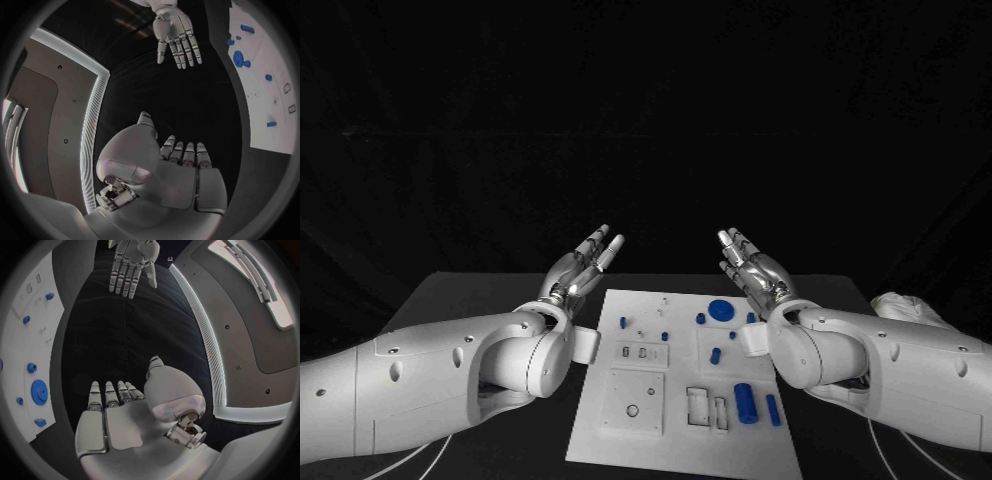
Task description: Assemble the parts on the task board
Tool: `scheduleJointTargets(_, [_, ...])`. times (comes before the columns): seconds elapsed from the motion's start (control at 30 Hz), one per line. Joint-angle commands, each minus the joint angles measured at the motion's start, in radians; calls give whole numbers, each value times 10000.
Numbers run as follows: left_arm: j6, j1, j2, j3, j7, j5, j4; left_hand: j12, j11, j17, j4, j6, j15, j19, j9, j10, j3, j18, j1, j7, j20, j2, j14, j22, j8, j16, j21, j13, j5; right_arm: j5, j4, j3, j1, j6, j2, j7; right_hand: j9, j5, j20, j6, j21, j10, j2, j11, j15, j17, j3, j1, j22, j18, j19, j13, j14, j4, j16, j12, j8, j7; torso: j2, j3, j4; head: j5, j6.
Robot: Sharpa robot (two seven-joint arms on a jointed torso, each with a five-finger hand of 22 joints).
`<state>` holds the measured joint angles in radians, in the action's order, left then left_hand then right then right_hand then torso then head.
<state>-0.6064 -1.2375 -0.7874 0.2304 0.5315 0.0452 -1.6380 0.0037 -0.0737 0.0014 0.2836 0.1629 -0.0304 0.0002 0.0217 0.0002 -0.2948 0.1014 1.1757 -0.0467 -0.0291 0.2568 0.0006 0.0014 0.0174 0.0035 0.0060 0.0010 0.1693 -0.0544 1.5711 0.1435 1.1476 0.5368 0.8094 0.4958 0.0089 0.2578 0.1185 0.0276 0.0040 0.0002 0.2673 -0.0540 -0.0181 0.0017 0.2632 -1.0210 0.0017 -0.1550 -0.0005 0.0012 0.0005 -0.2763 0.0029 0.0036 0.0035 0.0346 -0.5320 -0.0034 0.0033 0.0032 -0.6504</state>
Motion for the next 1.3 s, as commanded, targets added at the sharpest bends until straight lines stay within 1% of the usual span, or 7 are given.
scheduleJointTargets(0.03, [771,-34,4,6,324,204,-42,-37,-49,-14,72,166,344,-2,26,-2,-134,453,606,39,1272,30,-6,-14,62,-35,-60,-10,42,-372,27,172,160,-2242,47,-67,70,-99,696,328,-26,-2,-72,665,-1008,-8,147,-977,-7,127,14,-12,-1,54,-20,-36,113,50,2,-4,1,0,-2])
scheduleJointTargets(0.37, [771,-34,4,6,324,204,-42,-37,140,-14,57,483,966,-2,60,-2,23,696,1156,216,2414,34,-6,-14,103,-35,-60,-10,506,-578,37,565,438,-3379,129,-123,479,171,1638,2108,3026,2197,-214,1913,-1582,2243,20,-2140,1483,-227,5280,1628,5812,782,3974,2874,668,-439,2,-4,1,0,-2])
scheduleJointTargets(0.4, [2626,-19,-389,7,221,-373,196,-36,192,-14,63,606,991,-2,73,2,43,709,1221,284,2401,35,-6,-14,119,-35,-60,-8,588,2466,-486,576,399,-3958,724,145,604,260,1528,2713,3509,2863,-237,2028,-1406,2519,-7,-2385,1662,-129,6352,1945,6955,859,4734,3782,901,-509,-144,-32,-22,-13,-1461])
scheduleJointTargets(0.63, [3089,-23,-489,7,-58,-706,215,-23,322,-14,62,755,970,-2,76,38,191,762,1649,436,2337,73,-6,-14,117,-35,-60,4,1172,5300,-454,576,778,-2526,947,-14,1136,1814,300,5975,6036,5939,-429,1827,-184,4478,-1390,-4917,2899,-244,10151,2636,10787,2579,8976,6482,2071,-971,-299,-28,-61,-33,-1897])
scheduleJointTargets(0.8, [3122,-56,-826,7,-217,-811,-123,-16,378,-14,65,758,983,-2,76,61,224,769,1824,497,2320,39,-6,-14,116,-35,-60,12,1412,8237,-238,577,1497,-2108,1141,-1422,1199,1459,-80,7009,8424,6978,-900,1522,59,10497,-2337,-5089,4689,-167,11054,2712,13619,2930,13664,7001,2158,-1190,-686,-49,-112,-74,-1884])
scheduleJointTargets(0.97, [3042,-202,-1375,7,-361,-855,-723,-13,451,-14,74,813,998,-2,82,71,247,783,2009,579,2390,-19,-6,-14,124,-35,-60,14,1770,12209,156,578,2327,-2469,1340,-3162,1378,916,-120,7820,14949,7734,-1766,1306,164,11790,-3677,-4521,14169,1220,14792,2619,14169,2752,14511,6886,1981,-1123,-1238,-91,-114,-90,-1740])
scheduleJointTargets(1.3, [3042,-376,-2042,0,-394,-1306,-1569,-5,576,-14,77,1091,1061,20,114,96,248,788,2135,721,2533,-83,-6,6,170,-35,-37,22,1963,17029,527,576,3141,-3968,1300,-5699,1864,1338,-370,8621,15573,8026,-2669,1116,495,12880,-4626,-4059,15445,1488,15522,2740,14828,2679,14854,6570,2200,-980,-2081,-68,79,-212,-1386])
